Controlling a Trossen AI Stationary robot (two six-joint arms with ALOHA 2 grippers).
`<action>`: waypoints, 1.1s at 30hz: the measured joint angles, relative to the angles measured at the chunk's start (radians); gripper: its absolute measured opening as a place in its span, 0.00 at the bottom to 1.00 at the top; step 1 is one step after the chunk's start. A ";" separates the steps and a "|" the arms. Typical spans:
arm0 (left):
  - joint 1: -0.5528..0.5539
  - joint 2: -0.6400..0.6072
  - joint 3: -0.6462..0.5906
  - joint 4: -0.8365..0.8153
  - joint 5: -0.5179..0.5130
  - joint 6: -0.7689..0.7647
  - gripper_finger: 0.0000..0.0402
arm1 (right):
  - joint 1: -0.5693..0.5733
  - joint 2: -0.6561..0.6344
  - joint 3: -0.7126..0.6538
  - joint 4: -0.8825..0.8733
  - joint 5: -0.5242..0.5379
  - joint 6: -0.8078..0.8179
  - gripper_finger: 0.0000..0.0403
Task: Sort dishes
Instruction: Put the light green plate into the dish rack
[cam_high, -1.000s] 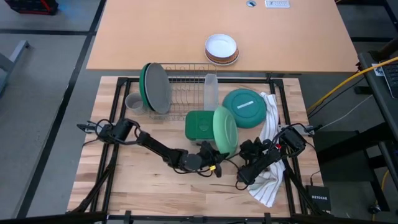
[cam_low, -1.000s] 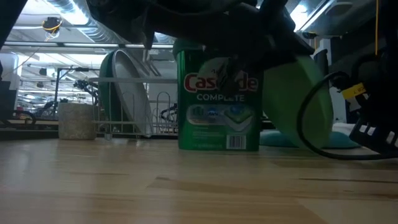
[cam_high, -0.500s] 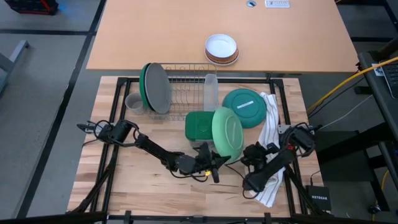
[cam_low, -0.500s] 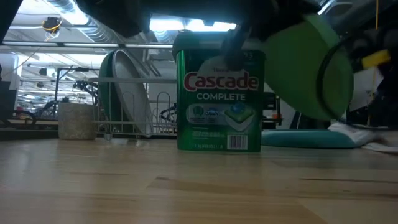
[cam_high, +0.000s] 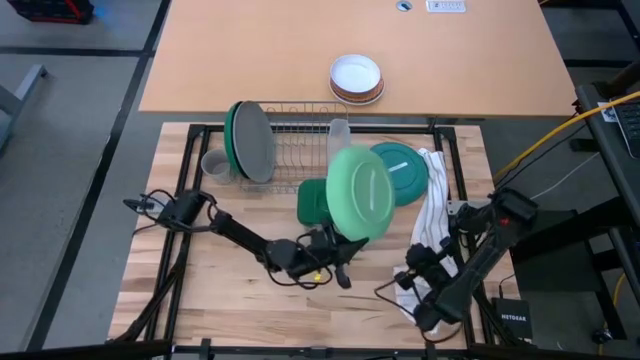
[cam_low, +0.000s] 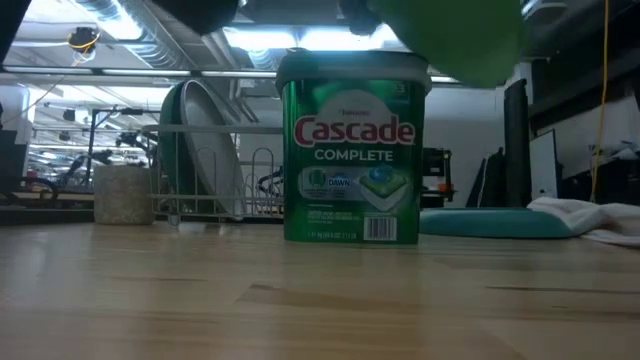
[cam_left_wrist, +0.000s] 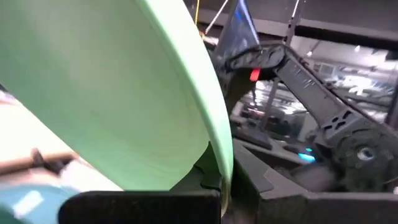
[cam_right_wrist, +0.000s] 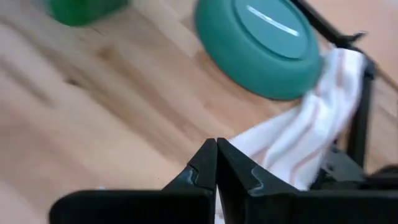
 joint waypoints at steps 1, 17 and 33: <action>-0.001 -0.016 0.000 -0.002 -0.002 0.043 0.00 | 0.011 -0.016 0.009 0.002 0.012 -0.002 0.02; -0.147 -0.345 -0.087 -0.008 -0.008 0.637 0.00 | 0.071 -0.342 0.249 0.003 0.709 -0.100 0.02; -0.171 -0.503 -0.531 0.289 0.334 0.534 0.00 | 0.064 -0.487 0.278 0.068 0.953 -0.165 0.02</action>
